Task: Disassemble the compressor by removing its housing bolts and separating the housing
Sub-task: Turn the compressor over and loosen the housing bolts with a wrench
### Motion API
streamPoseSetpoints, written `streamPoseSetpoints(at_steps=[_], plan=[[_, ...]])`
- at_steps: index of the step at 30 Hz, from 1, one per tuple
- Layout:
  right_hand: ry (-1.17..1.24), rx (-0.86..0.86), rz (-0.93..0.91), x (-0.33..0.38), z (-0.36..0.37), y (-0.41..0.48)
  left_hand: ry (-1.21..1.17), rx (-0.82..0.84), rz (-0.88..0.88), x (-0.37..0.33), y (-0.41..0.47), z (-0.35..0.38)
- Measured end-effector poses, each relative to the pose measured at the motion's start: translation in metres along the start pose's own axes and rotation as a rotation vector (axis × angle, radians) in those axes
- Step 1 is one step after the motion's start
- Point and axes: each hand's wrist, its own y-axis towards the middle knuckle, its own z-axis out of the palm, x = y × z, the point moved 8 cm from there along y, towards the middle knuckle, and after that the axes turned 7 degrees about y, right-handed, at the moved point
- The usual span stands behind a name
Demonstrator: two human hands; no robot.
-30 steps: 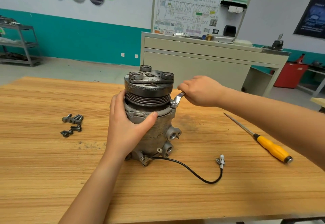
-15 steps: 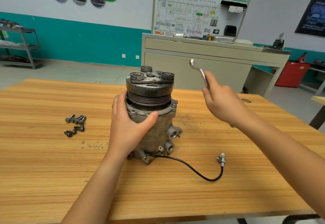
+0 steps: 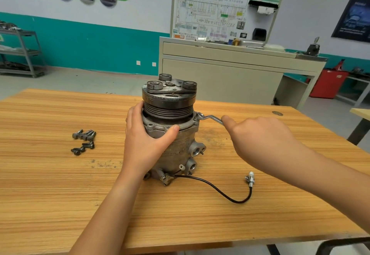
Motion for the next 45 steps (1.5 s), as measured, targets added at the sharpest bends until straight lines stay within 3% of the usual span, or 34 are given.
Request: streamPoseSetpoints(at_steps=[8,17,21,25,32,35,40,45], plan=[[-0.065,0.131,-0.069,0.033,-0.013,0.002,0.007,-0.007,0.004,-0.001,0.001,0.000],[-0.257,0.154,-0.137,0.033,-0.015,-0.002,0.032,-0.016,0.001,-0.001,0.000,0.000],[-0.147,0.302,-0.090,0.043,-0.014,0.003,0.024,-0.020,-0.011,-0.001,-0.001,0.000],[-0.226,0.380,-0.109,0.053,-0.007,0.000,0.013,-0.023,-0.006,-0.001,-0.001,0.000],[-0.407,0.263,-0.223,0.052,-0.001,-0.003,0.032,-0.011,-0.028,0.000,-0.001,0.001],[-0.413,0.139,-0.265,0.031,-0.002,0.000,0.031,0.002,-0.022,-0.001,-0.001,0.000],[-0.344,-0.005,-0.377,0.003,0.003,0.017,0.033,-0.007,-0.022,-0.001,-0.002,0.000],[-0.181,-0.119,-0.322,-0.021,0.014,0.052,0.042,-0.009,-0.028,0.000,-0.002,0.000]])
